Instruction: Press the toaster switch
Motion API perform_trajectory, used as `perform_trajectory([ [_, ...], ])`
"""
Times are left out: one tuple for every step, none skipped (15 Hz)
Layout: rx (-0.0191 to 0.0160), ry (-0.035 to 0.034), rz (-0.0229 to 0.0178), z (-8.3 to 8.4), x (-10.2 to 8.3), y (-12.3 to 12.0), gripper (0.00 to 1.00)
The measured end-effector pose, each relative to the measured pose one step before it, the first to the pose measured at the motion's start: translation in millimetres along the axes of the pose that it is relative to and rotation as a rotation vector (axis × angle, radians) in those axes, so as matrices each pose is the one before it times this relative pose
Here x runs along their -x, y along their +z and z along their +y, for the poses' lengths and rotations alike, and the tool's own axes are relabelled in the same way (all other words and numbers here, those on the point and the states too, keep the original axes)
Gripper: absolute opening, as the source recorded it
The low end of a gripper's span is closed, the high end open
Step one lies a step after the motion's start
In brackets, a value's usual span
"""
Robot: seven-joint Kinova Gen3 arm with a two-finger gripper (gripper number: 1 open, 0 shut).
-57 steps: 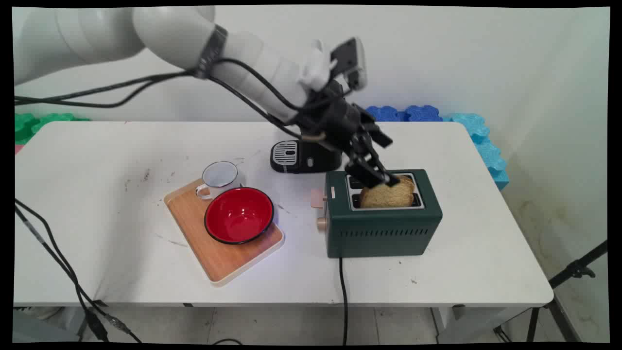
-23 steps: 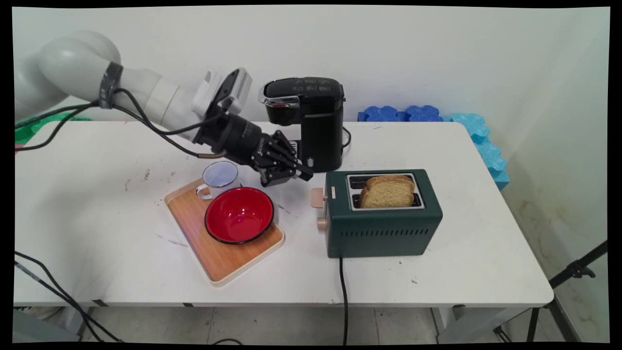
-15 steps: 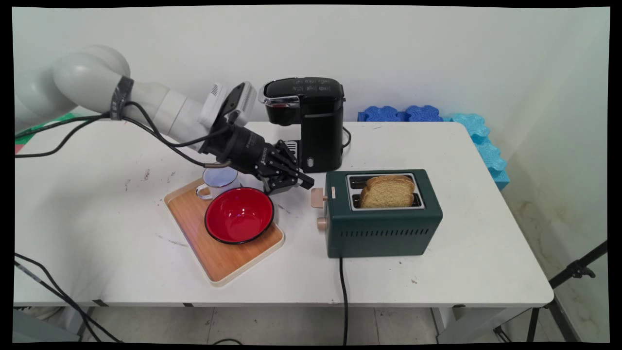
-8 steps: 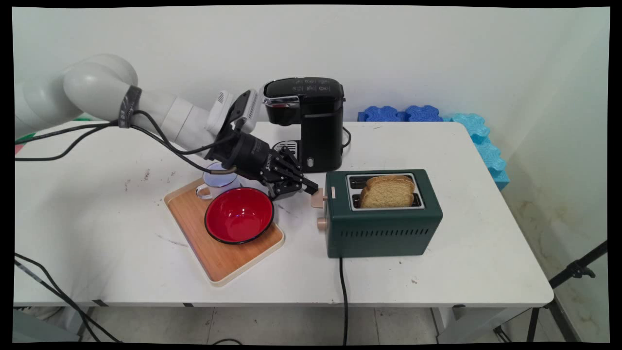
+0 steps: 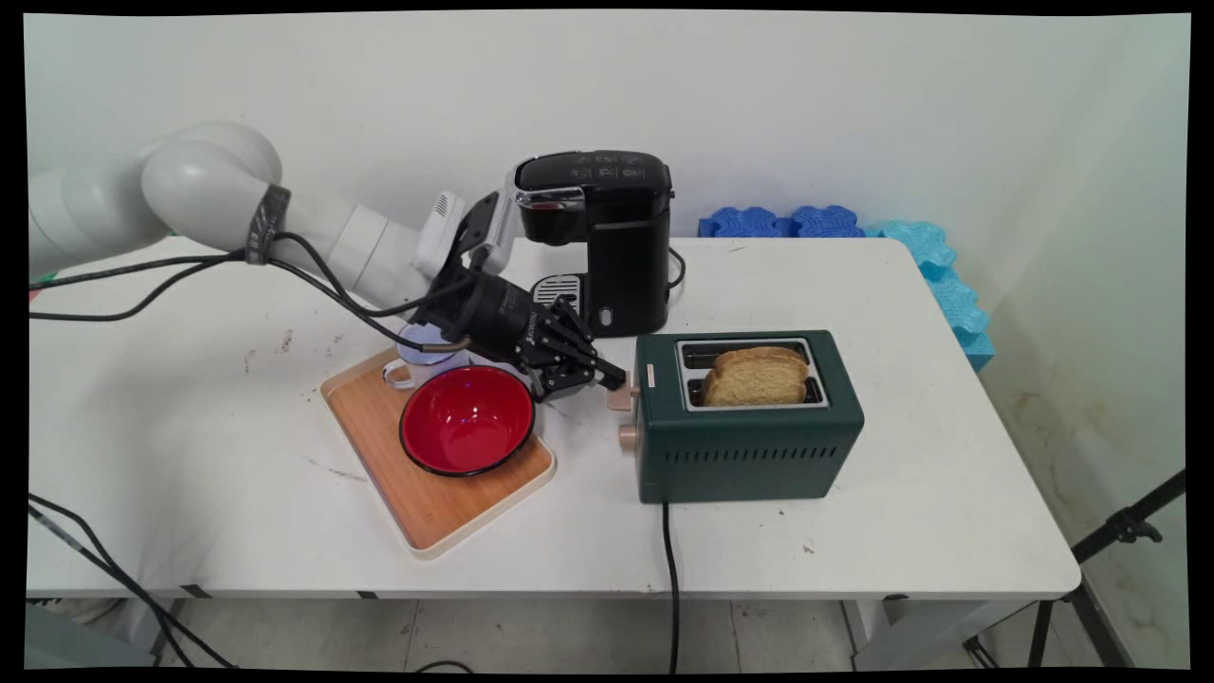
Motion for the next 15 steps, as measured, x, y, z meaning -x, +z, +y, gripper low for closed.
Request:
perform_trajectory([
  [-0.00021, -0.00167, -0.00099, 0.21, 0.78, 1.36, 0.0],
  [0.00007, -0.00074, -0.00118, 0.17, 0.67, 1.18, 0.0],
  [-0.00006, -0.00071, -0.0017, 0.25, 0.99, 1.24, 0.0],
  [0.00016, -0.00006, -0.00197, 0.25, 1.0, 1.1, 0.0],
  [-0.00013, -0.00048, -0.00245, 0.33, 1.36, 1.11, 0.0],
  [0.00013, -0.00044, -0.00264, 0.2, 1.22, 1.32, 0.0],
  [-0.0002, -0.00031, -0.00258, 0.1, 1.32, 1.13, 0.0],
  [-0.00032, -0.00058, -0.00252, 0.03, 1.28, 1.05, 0.0],
  [-0.00035, -0.00002, -0.0025, -0.05, 1.14, 1.16, 0.0],
  [-0.0006, -0.00023, -0.00228, -0.05, 0.91, 1.03, 0.0],
  [0.0001, -0.00037, -0.00152, 0.02, 0.61, 0.68, 0.0],
  [-0.00052, -0.00074, -0.00211, -0.04, 0.82, 0.97, 0.0],
  [0.00017, -0.00042, -0.0016, 0.01, 0.53, 0.79, 0.0],
  [-0.00032, -0.00054, -0.00222, 0.09, 0.79, 0.98, 0.0],
  [-0.00049, -0.00089, -0.0015, 0.2, 0.68, 0.42, 0.0],
])
